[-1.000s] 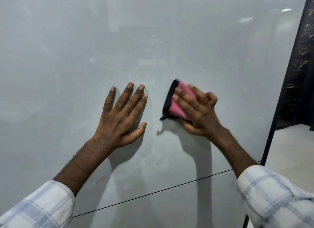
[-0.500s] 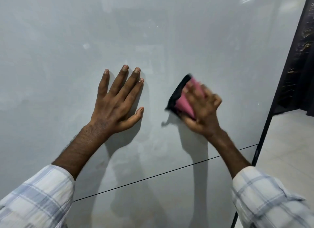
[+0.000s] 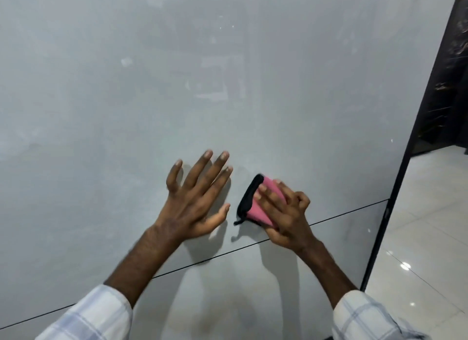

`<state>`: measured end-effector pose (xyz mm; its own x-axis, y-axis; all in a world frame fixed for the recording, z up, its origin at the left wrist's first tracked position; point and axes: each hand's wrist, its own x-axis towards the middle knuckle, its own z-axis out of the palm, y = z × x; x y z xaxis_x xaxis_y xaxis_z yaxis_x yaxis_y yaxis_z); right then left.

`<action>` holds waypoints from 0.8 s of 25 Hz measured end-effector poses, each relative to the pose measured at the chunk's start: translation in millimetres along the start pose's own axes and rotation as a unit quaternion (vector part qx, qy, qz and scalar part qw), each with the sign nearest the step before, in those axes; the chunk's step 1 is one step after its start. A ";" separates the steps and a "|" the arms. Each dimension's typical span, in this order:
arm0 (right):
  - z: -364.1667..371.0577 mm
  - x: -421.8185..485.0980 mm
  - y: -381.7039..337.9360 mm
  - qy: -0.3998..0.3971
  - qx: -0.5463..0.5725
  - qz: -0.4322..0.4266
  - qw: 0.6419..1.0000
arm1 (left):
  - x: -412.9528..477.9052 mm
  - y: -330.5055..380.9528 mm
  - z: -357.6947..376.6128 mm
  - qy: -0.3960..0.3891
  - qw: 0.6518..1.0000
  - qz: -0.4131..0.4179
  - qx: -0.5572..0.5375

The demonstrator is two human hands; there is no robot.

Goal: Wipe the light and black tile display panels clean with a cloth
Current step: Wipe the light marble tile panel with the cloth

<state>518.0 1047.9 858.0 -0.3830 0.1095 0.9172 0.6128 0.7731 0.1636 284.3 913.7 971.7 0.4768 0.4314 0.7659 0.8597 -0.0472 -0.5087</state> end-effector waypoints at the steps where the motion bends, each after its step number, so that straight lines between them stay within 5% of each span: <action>1: -4.4 9.3 13.8 0.029 -0.004 0.052 0.998 | -11.8 5.3 5.4 -0.013 1.000 0.003 0.015; 4: -16.3 40.5 47.6 0.121 0.040 0.298 0.946 | -24.0 4.8 16.5 -0.016 0.999 0.007 0.033; 7: -12.3 51.8 36.4 0.140 0.059 0.412 0.898 | -23.4 6.4 23.5 0.001 0.999 0.008 0.038; 9: 0.0 39.8 -0.2 0.121 0.041 0.430 0.894 | -23.6 8.4 26.6 0.011 0.999 0.005 0.047; 13: 34.9 -30.3 -98.6 0.001 0.012 0.302 0.953 | -23.9 7.4 26.1 0.013 0.998 0.004 0.056; 17: 31.5 -44.8 -56.2 -0.024 0.005 0.210 0.977 | -24.0 7.6 25.8 0.021 0.999 0.008 0.048; 20: 17.0 -37.6 -9.1 0.041 0.041 0.398 0.916 | -24.2 7.2 25.4 0.029 0.999 0.009 0.037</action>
<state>515.1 1047.4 815.9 0.2176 0.6142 0.7586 0.6207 0.5127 -0.5932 274.3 925.8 939.5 0.5034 0.3779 0.7770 0.8363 0.0132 -0.5481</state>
